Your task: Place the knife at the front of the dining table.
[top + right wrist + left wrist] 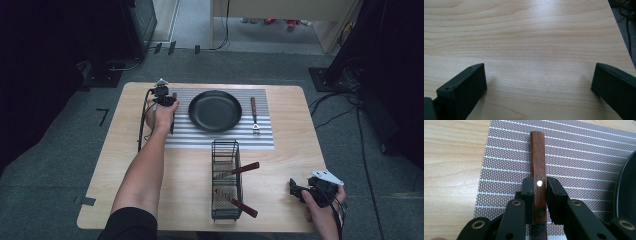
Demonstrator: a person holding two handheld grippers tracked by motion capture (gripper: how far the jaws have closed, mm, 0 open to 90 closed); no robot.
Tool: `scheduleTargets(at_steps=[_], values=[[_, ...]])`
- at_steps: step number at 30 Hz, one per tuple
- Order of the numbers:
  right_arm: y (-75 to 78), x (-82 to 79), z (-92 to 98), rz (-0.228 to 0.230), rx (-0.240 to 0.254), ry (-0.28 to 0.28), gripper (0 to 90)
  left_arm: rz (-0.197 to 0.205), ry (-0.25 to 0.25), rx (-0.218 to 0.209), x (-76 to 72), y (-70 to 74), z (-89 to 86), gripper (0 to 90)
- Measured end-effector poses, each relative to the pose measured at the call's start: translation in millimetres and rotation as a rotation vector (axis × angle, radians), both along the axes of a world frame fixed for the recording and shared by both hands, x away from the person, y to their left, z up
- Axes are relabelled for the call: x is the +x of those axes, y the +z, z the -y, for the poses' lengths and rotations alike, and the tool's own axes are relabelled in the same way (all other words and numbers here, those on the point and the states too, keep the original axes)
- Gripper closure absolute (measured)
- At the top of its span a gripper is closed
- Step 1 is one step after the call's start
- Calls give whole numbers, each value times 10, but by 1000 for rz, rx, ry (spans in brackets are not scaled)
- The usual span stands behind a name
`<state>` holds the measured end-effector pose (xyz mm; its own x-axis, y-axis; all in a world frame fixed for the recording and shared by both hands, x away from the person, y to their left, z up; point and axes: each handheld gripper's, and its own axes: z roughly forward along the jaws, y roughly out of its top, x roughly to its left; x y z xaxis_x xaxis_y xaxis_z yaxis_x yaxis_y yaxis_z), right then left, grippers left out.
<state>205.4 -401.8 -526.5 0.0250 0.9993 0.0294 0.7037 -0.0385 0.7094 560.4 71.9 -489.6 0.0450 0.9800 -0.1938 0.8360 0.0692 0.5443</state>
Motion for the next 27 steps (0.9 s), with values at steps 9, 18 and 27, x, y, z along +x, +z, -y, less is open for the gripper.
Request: scheduleTargets(at_steps=[9,18,27], values=[[0,0,0,0,0,0,0,-1,9,-18,17,-9,-5,777],[0,0,0,0,0,0,0,4,8,-20,22,-20,2,765],[0,0,0,0,0,0,0,2,5,-26,22,-16,-6,715]])
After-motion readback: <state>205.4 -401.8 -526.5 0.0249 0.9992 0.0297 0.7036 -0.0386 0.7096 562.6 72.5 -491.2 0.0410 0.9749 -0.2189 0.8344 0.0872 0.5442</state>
